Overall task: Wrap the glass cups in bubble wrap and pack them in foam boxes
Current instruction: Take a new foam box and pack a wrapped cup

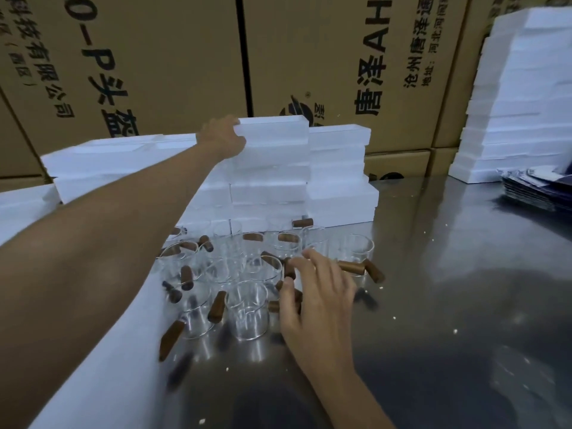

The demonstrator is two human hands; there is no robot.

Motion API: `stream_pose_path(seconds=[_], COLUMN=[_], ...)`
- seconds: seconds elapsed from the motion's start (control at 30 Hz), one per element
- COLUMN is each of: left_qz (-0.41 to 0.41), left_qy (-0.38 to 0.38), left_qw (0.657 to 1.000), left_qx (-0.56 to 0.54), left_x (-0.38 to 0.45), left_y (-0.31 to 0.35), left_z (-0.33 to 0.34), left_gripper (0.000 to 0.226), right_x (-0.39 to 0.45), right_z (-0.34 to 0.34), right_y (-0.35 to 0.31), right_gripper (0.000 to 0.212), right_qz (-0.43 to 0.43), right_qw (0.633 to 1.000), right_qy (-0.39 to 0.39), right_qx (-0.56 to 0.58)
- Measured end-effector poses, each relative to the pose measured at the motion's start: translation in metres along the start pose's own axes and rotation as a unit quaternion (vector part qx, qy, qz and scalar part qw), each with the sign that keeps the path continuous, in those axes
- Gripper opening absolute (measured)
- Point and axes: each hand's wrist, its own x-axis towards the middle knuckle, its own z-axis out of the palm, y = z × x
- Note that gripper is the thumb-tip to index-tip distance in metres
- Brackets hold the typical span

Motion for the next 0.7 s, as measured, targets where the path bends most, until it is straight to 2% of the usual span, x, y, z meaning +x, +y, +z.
stream_pose_path(seconds=[0.1,0.2,0.3,0.4,0.5,0.57,0.7], left_qz=[0.038,0.074,0.102,0.117,0.13,0.146,0.183], left_qy=[0.048,0.068,0.066,0.031,-0.033,-0.068,-0.116], left_qw=[0.998,0.992,0.984,0.981,0.983,0.982,0.975], left_qx=[-0.014,-0.081,-0.132,-0.151,-0.123,-0.096,-0.052], left_x=[-0.007,-0.031,-0.073,-0.135,-0.208,-0.258,-0.335], left_y=[0.0,0.001,-0.007,-0.03,-0.056,-0.068,-0.081], left_z=[-0.005,-0.027,-0.057,-0.086,-0.102,-0.104,-0.097], left_gripper=[0.032,0.022,0.023,0.022,0.017,0.022,0.035], right_x=[0.001,0.001,0.002,0.002,0.003,0.004,0.006], right_z=[-0.002,-0.003,-0.002,0.001,-0.002,-0.008,-0.033], right_y=[0.0,0.003,0.005,0.007,0.01,0.011,0.021], right_gripper=[0.029,0.027,0.028,0.03,0.022,0.021,0.023], right_qz=[0.007,0.019,0.01,0.0,0.0,0.013,0.093], right_qw=[1.0,0.999,1.0,0.999,0.999,0.999,0.99], right_qy=[0.002,0.002,-0.021,-0.04,-0.042,-0.018,0.058], right_qx=[0.013,0.031,0.02,0.005,0.02,0.038,0.088])
